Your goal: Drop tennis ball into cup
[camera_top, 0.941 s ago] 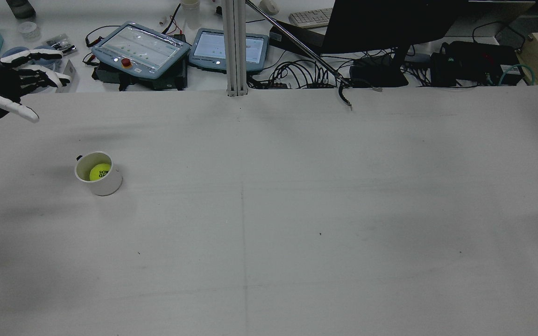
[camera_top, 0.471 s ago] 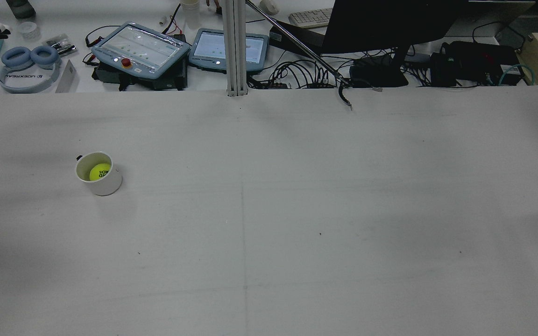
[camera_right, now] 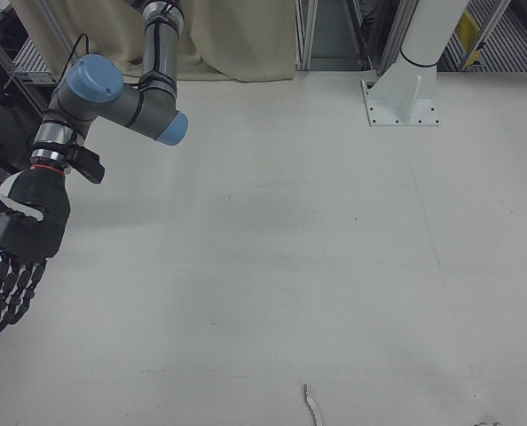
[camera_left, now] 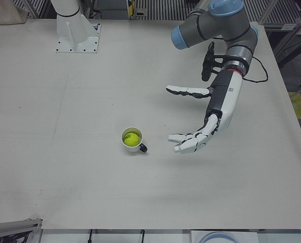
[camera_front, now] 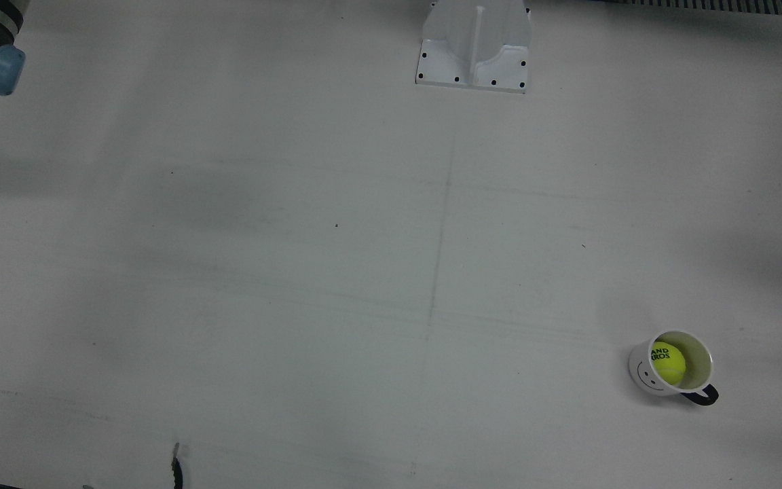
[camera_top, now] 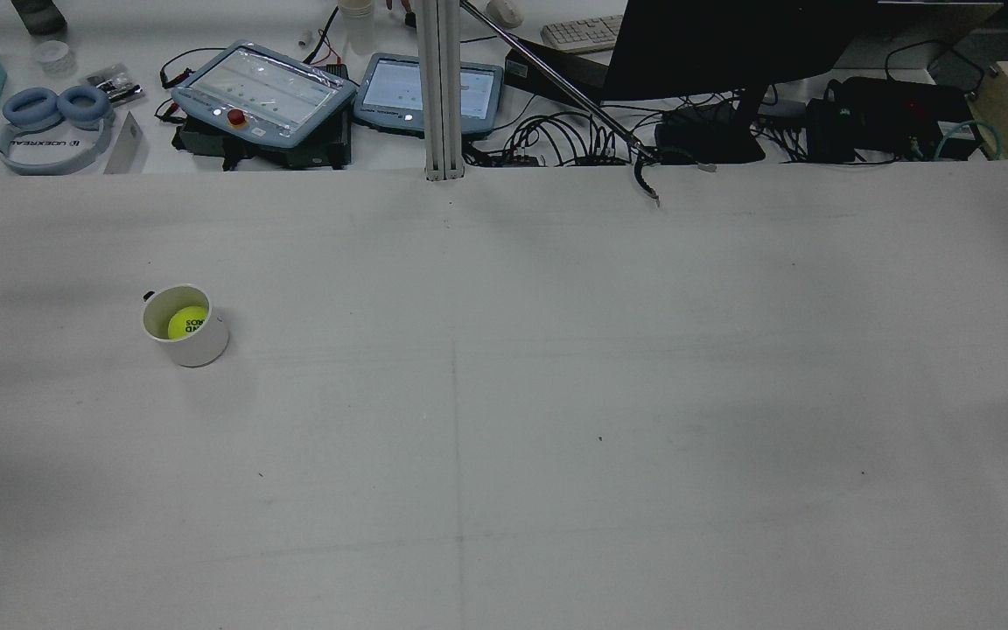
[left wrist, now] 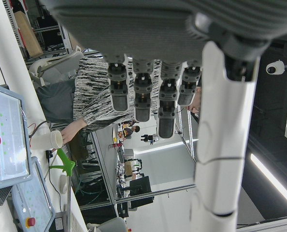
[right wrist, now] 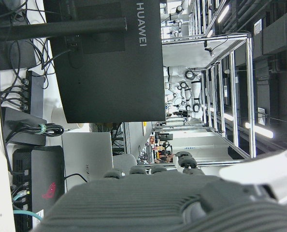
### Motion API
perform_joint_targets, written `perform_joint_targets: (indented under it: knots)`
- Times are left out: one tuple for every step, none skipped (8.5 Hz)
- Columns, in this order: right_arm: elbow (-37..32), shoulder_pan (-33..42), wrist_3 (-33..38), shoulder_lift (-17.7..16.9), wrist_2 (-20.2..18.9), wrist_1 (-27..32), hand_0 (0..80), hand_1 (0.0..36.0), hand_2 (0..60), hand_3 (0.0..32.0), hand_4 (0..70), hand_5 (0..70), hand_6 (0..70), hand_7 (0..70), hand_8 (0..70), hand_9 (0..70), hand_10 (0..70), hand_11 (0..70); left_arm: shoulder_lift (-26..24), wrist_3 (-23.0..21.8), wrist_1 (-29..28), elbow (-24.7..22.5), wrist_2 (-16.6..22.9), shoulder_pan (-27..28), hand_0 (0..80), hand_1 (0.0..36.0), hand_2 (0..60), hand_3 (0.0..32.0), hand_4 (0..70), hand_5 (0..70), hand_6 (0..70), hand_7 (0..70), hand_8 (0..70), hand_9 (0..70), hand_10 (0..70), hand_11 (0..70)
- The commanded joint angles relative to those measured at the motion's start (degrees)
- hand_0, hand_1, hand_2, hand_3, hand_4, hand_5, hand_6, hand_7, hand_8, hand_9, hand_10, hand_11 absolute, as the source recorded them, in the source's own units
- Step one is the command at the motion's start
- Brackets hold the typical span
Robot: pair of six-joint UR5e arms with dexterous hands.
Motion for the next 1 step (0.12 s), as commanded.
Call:
perform_joint_targets:
  knots:
    - [0.00,0.00,0.00,0.02,-0.02,0.00,0.0,0.0,0.0,0.0,0.0,0.0,0.0,0.0,0.0,0.0,0.0,0.0,3.75,-1.65,-3.12,-0.58,0.17,0.20,66.8,20.9,0.0,0.0,9.5,17.2,33.0,18.4,27.0,14.0,12.7,20.4]
